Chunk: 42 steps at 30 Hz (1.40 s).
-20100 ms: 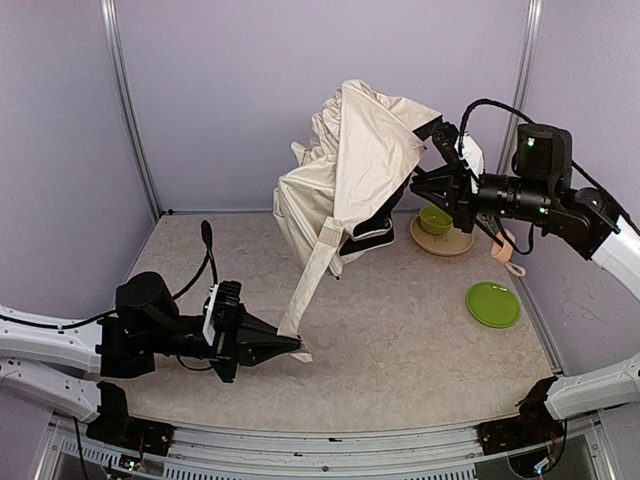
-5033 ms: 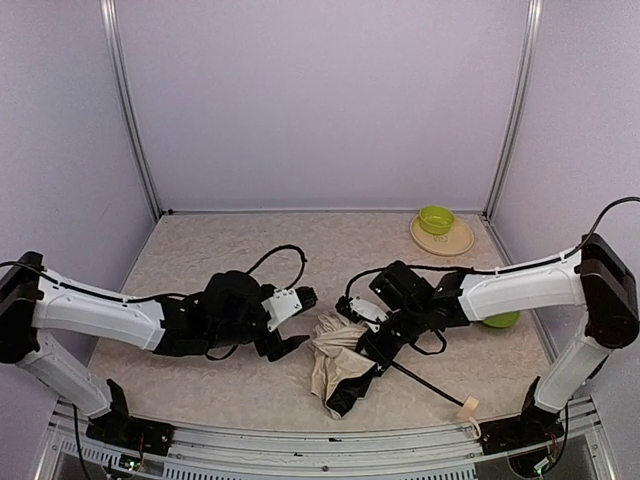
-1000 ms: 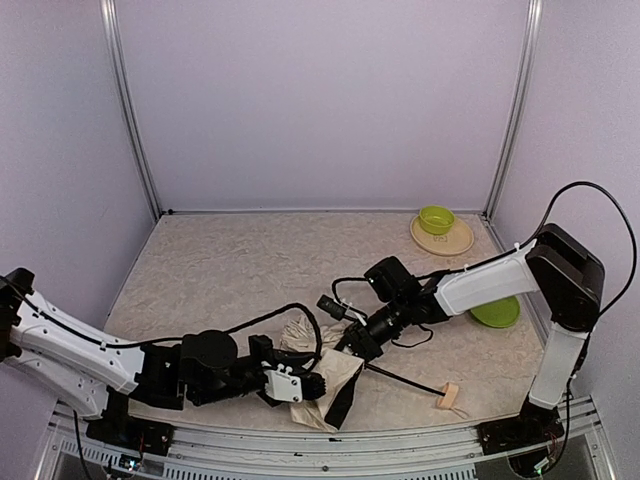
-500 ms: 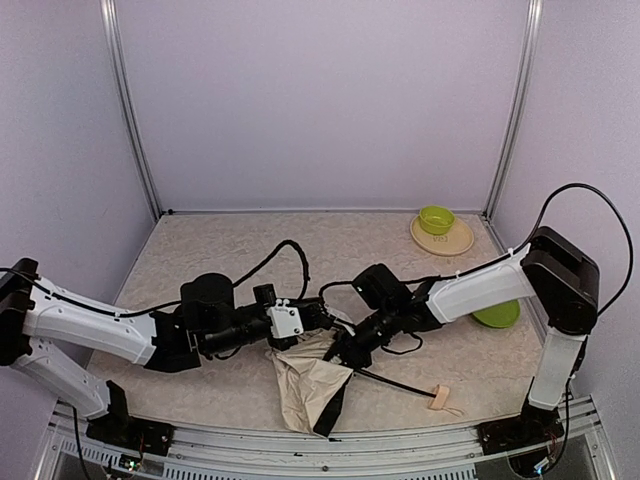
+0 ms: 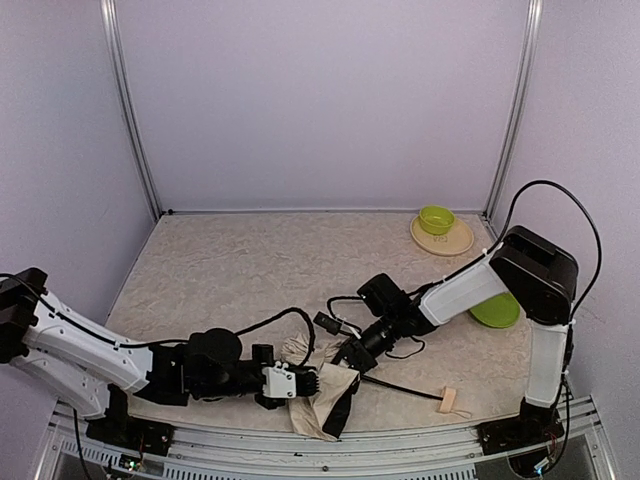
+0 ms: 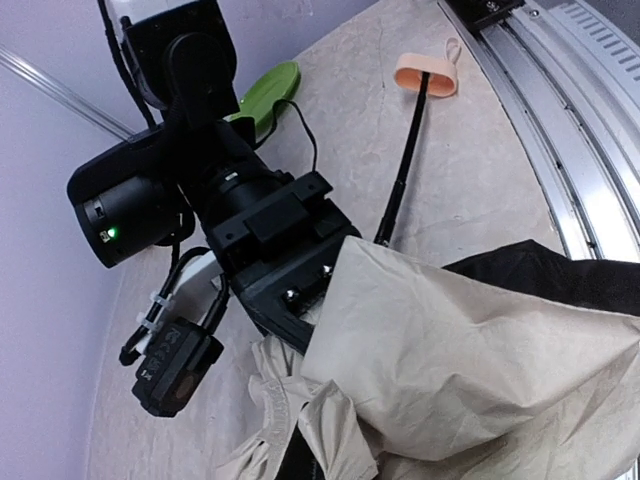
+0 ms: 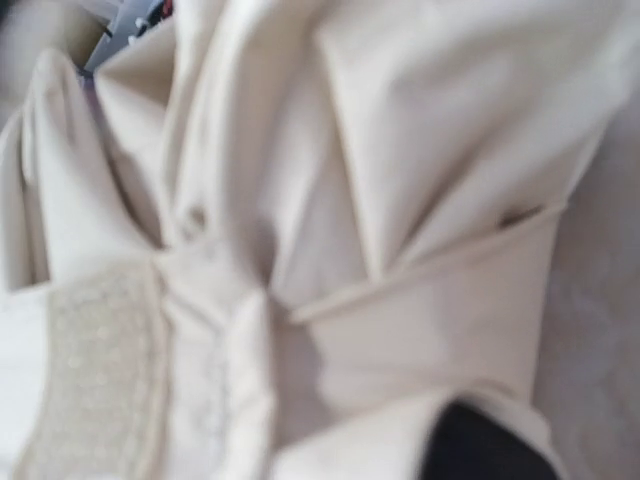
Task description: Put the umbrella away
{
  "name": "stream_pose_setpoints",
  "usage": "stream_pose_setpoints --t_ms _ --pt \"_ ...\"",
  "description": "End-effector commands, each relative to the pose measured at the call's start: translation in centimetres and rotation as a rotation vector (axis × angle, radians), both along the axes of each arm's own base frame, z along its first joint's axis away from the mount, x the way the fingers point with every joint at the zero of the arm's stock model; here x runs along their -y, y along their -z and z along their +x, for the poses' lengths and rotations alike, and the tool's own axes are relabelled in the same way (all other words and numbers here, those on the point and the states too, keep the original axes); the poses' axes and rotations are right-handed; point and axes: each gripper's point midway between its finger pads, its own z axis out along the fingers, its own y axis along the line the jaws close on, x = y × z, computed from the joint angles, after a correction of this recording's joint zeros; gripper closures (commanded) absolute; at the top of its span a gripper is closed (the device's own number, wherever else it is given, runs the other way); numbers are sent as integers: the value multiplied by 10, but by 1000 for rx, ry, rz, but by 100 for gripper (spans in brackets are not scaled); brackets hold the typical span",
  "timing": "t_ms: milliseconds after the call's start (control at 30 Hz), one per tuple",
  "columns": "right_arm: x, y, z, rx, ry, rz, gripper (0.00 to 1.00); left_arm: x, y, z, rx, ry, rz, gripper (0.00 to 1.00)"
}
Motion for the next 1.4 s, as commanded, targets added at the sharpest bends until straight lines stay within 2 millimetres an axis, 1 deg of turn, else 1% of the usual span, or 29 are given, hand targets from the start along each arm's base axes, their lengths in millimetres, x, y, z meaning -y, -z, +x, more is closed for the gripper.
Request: stream_pose_setpoints --t_ms 0,67,133,167,200,300,367,500,633,667,733,900,967,1100,1167,1200,1233,1300,1367 --pt "10 40 60 26 223 -127 93 18 13 -41 -46 131 -25 100" --pt "10 45 62 7 246 -143 90 23 25 -38 -23 124 9 100" --pt "12 47 61 -8 265 -157 82 28 34 -41 -24 146 34 100" --pt "13 46 59 -13 265 -155 78 28 42 -40 -24 146 59 100" --pt "14 43 57 -19 265 -150 74 28 52 -37 -17 130 88 100" --pt "17 30 51 -23 261 -121 67 19 85 -27 -13 94 192 100" --pt "18 21 50 -20 261 -109 63 12 100 -27 -38 100 247 100" --pt "21 13 45 -24 250 -99 56 0 114 -23 -90 80 294 100" --pt "19 2 42 -38 231 -81 48 -10 128 -18 -89 57 354 100" --pt "19 -1 42 -39 229 -78 45 -12 131 -17 -92 52 365 100" --pt "20 -5 42 -32 227 -85 42 -16 135 -16 -103 43 374 100" --pt "32 -1 37 -34 250 -135 39 -26 144 -14 -109 30 400 100" --pt "36 -6 34 -29 253 -133 38 -28 145 -12 -109 24 405 100" --pt "47 -17 36 26 271 -178 37 -31 147 -9 -117 16 408 100" --pt "53 -28 43 86 292 -219 37 -30 144 -10 -119 18 397 100" --pt "57 -33 48 125 313 -251 35 -29 141 -10 -120 19 388 100" --pt "62 -37 51 163 334 -306 31 -29 140 -9 -120 16 382 100" --pt "59 -49 59 320 342 -366 31 -30 137 -8 -114 13 373 100" --pt "52 -50 55 469 311 -420 31 -30 134 -7 -109 11 365 100"
